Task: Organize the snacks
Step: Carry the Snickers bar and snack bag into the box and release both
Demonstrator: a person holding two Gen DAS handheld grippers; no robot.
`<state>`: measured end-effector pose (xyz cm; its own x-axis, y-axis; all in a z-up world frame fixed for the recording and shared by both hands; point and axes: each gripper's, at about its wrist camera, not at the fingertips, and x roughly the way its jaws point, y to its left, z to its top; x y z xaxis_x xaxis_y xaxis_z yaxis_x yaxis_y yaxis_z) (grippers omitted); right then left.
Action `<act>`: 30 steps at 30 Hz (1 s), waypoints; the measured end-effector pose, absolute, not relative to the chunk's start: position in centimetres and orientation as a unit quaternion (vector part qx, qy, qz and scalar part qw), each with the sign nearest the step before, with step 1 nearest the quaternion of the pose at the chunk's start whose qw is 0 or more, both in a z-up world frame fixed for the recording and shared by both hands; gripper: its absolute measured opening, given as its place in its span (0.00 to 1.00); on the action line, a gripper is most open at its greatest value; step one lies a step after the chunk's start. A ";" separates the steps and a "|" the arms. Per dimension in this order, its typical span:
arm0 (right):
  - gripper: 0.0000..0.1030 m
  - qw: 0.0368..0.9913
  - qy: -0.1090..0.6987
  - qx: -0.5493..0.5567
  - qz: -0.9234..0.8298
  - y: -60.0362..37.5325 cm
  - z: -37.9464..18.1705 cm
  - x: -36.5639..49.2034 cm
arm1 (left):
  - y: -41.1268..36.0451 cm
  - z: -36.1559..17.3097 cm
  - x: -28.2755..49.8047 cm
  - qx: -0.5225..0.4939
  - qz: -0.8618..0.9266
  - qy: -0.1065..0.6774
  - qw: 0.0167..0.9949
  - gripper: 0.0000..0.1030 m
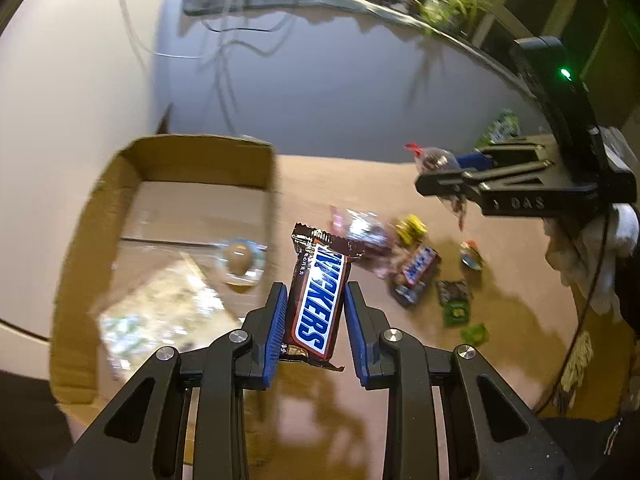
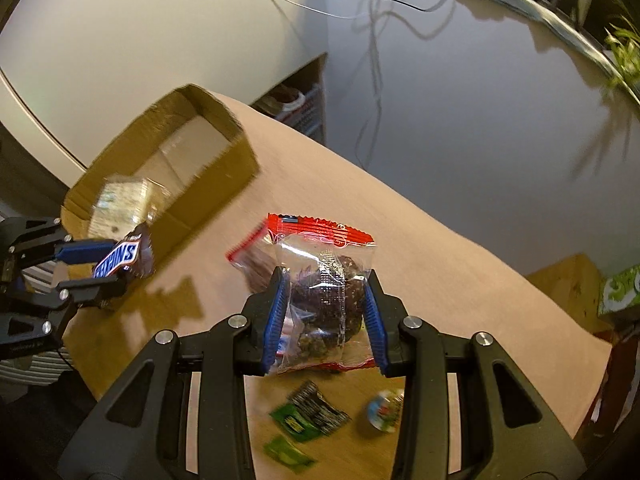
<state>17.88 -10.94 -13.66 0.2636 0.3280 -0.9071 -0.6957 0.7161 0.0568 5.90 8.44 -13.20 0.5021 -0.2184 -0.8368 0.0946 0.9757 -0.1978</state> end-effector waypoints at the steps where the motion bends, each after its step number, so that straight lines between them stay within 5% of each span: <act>1: 0.37 0.773 0.507 -0.183 0.335 -10.2 -13.5 17.9 | 9.0 -13.1 6.0 -0.065 -0.084 0.489 0.866 0.27; 30: 0.37 0.745 0.504 -0.210 0.384 1.6 -14.4 17.4 | 16.6 -13.8 7.1 -0.088 0.024 0.482 0.872 0.27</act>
<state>17.38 1.63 -14.43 0.1975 0.3603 -0.9117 -0.7832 0.6173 0.0743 7.10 16.60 -13.80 0.5349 -0.0439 -0.8438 -0.1266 0.9832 -0.1314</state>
